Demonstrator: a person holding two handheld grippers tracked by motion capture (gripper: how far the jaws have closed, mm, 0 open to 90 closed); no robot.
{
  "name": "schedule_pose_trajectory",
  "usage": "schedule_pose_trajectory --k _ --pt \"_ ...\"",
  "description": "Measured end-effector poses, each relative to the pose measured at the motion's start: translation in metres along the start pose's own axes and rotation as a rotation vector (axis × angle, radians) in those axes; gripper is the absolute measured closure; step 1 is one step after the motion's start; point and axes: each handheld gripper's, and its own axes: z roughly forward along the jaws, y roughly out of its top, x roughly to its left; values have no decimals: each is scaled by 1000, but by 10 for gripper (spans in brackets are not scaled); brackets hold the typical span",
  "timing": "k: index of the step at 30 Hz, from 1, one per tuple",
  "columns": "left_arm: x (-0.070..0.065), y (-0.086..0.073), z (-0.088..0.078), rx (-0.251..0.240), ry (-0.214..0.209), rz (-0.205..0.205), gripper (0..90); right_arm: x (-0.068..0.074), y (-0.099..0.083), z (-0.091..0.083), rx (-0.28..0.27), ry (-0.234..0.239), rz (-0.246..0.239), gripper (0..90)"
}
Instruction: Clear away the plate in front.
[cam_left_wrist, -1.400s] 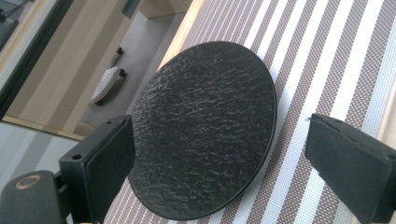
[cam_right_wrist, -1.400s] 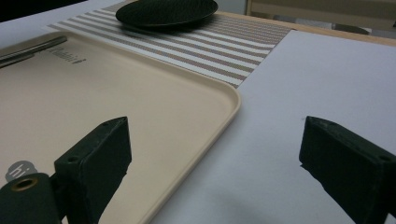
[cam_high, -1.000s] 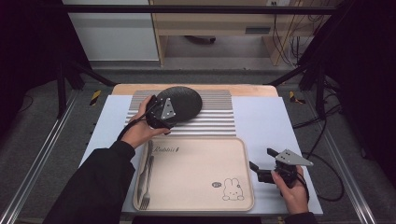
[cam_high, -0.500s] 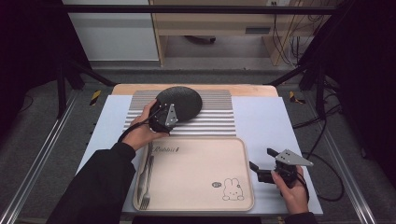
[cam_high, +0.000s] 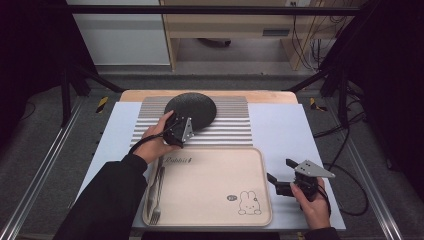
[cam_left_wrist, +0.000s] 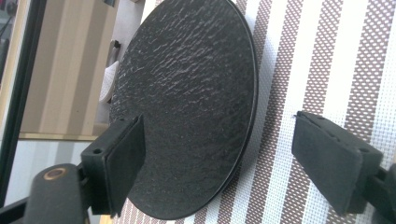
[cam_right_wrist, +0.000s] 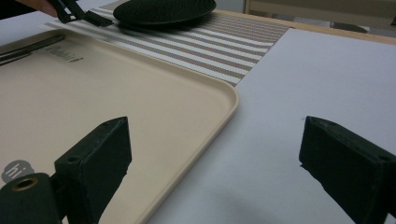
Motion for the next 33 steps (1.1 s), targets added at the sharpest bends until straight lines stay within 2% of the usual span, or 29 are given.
schedule_pose_trajectory --k 5,8,16,27,30,33 --pt "-1 -3 3 13 3 -2 209 0 0 0 1 -1 0 95" --pt "-1 -5 6 19 20 -1 244 0 0 1 1 0 0 95" --pt "-3 -8 16 55 44 31 332 0 0 1 2 0 1 95" --pt "-11 -6 24 79 87 115 417 -1 -1 1 3 0 5 95" --pt "-12 -5 26 84 86 124 436 -1 -1 1 5 0 6 95" --pt "-14 -6 29 83 83 110 494 -1 -1 1 4 1 5 95"
